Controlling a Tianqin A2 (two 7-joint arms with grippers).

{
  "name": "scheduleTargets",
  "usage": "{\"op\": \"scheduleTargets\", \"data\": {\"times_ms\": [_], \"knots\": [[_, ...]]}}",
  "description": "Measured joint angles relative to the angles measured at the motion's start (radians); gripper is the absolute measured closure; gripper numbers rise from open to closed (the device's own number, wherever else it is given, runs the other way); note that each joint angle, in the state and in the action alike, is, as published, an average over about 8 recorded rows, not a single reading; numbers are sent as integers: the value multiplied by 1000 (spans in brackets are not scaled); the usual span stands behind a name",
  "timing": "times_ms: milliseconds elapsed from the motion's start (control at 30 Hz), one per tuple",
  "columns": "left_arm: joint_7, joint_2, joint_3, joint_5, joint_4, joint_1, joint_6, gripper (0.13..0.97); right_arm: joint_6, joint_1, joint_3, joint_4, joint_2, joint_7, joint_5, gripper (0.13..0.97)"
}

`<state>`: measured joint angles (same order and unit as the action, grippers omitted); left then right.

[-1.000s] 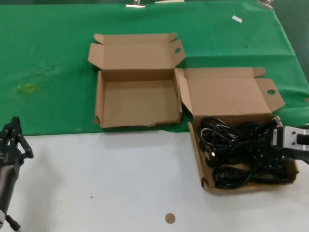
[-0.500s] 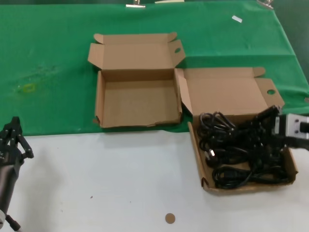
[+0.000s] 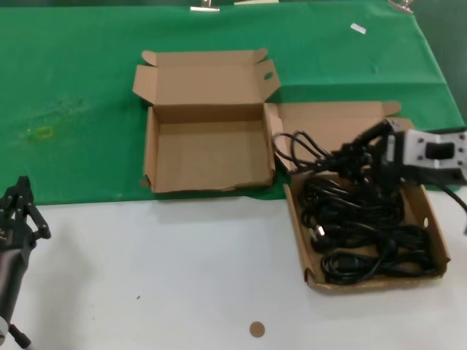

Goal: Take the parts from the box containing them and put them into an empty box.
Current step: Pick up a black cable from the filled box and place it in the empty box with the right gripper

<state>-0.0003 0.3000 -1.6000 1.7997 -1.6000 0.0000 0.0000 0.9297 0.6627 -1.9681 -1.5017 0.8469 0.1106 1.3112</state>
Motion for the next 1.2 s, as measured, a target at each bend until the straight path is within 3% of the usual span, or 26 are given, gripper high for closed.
{"op": "scheduleTargets", "data": {"times_ms": [600, 1200], "knots": [[0, 0, 0, 0, 0, 0, 0, 953, 27, 238, -105, 176, -253, -6, -94, 864], [0, 0, 0, 0, 0, 0, 0, 953, -21, 367, -173, 406, -454, -78, -132, 865]]}}
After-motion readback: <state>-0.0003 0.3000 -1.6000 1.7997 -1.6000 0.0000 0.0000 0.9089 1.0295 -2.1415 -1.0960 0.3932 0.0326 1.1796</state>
